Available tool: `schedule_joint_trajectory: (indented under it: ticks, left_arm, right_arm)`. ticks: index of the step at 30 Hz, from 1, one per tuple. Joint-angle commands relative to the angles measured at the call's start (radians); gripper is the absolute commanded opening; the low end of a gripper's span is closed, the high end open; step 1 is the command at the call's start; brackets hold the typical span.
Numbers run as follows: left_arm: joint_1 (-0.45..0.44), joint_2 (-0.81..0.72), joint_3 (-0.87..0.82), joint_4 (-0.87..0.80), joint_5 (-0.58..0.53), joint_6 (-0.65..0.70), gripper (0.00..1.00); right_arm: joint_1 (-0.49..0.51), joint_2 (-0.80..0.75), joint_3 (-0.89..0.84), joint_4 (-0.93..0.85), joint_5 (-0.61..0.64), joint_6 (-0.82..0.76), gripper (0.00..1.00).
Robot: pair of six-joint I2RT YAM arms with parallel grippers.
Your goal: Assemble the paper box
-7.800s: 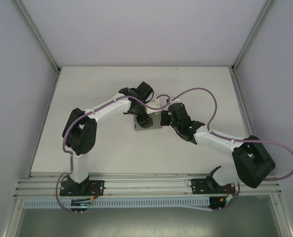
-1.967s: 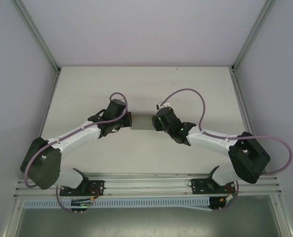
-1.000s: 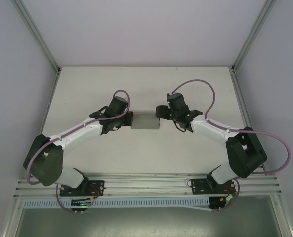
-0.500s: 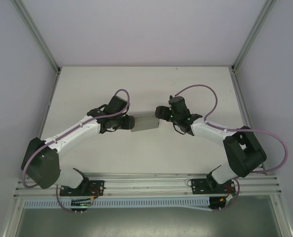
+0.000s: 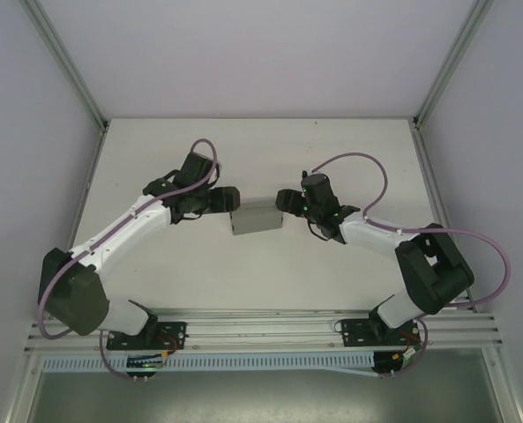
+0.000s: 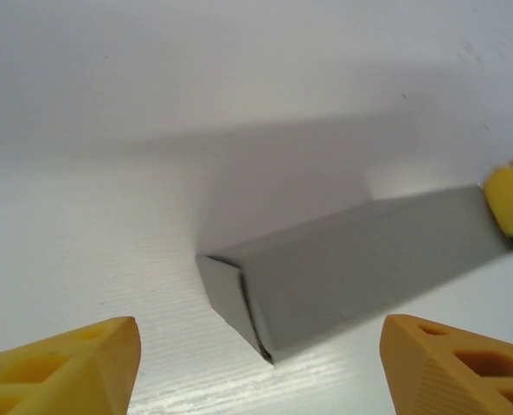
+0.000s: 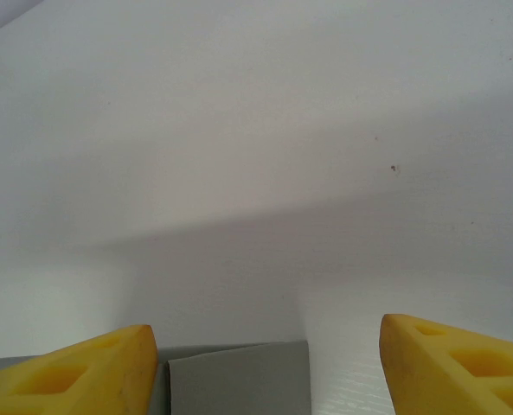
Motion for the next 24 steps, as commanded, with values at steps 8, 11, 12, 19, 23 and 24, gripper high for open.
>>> schedule_joint_trajectory:
  ticks: [8, 11, 12, 19, 23, 24]
  left_arm:
    - [0.059, 0.072, -0.116, 0.117, 0.136, -0.040, 0.63]
    - [0.061, 0.086, -0.160, 0.145, 0.167, -0.057, 0.55]
    - [0.061, 0.083, -0.184, 0.162, 0.177, -0.064, 0.52]
    - [0.061, 0.071, -0.348, 0.251, 0.173, -0.114, 0.48]
    - [0.060, 0.094, -0.419, 0.349, 0.221, -0.147, 0.40]
    - [0.061, 0.104, -0.430, 0.363, 0.229, -0.152, 0.39]
  right_arm:
    - [0.005, 0.059, -0.057, -0.180, 0.018, -0.052, 0.68]
    - [0.004, 0.065, -0.057, -0.191, 0.022, -0.053, 0.68]
    - [0.005, 0.068, -0.056, -0.193, 0.021, -0.055, 0.68]
    - [-0.002, 0.077, -0.089, -0.143, -0.012, -0.100, 0.67]
    - [-0.011, 0.097, -0.122, -0.080, -0.093, -0.184, 0.63]
    - [-0.008, 0.102, -0.139, -0.048, -0.118, -0.216, 0.63]
